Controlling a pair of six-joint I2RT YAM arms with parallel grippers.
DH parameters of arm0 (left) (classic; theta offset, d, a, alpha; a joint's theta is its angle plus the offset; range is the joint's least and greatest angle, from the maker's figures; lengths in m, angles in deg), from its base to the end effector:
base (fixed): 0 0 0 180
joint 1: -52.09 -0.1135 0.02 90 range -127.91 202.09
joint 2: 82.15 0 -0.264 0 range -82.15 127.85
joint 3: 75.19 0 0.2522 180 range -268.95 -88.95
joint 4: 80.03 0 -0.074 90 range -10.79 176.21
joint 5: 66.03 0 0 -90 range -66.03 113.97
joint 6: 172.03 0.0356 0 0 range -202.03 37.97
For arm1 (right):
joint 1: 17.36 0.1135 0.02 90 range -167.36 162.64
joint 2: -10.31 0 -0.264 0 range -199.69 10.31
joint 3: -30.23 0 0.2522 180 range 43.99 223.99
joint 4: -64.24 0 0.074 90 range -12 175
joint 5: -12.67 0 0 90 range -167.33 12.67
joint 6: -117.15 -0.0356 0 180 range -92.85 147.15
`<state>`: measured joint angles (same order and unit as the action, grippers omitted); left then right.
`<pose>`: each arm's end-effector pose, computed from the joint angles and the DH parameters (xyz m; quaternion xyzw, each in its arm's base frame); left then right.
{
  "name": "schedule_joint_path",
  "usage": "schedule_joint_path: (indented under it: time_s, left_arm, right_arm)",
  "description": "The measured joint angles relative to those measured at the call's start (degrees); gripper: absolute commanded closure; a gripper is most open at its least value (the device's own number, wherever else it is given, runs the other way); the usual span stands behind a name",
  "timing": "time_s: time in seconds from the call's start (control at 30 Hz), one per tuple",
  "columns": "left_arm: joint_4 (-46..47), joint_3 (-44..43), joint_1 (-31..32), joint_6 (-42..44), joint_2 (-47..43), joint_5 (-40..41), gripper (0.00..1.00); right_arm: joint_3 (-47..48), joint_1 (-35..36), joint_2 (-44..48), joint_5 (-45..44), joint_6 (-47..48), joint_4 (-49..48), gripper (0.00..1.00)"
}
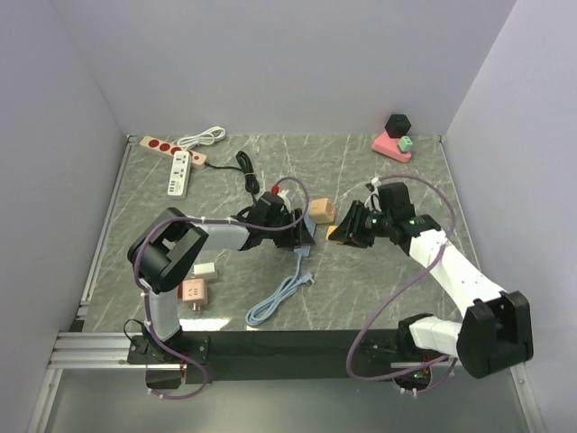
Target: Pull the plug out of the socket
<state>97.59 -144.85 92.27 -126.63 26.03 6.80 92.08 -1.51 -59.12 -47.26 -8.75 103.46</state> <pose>0.2846 -0.2541 0.1365 0.0273 0.9011 -0.3773 0.2119 0.2346 0.0852 0.2510 0.0623 0.9009 0.3722 0.2146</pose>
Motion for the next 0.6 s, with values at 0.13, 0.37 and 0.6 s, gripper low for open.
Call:
schedule_joint_path:
  time_s: [0.13,0.37,0.6]
  left_arm:
    - [-1.36,-2.12,-0.04,0.42,-0.48,-0.74,0.1]
    - [-13.9,-4.28,-1.36,1.44,-7.28,4.55,0.01]
    - [-23.8,2.32,-13.38,-0.7,-34.27,14.51,0.01]
  right_arm:
    - [-5.03,0.5,4.76,3.28,-0.5,0.13,1.0]
    - [-8.37,7.3,9.14,5.01,-2.45,-1.44,1.0]
    - [-2.75,22.93,-4.94,3.21,-5.51,-6.54,1.0]
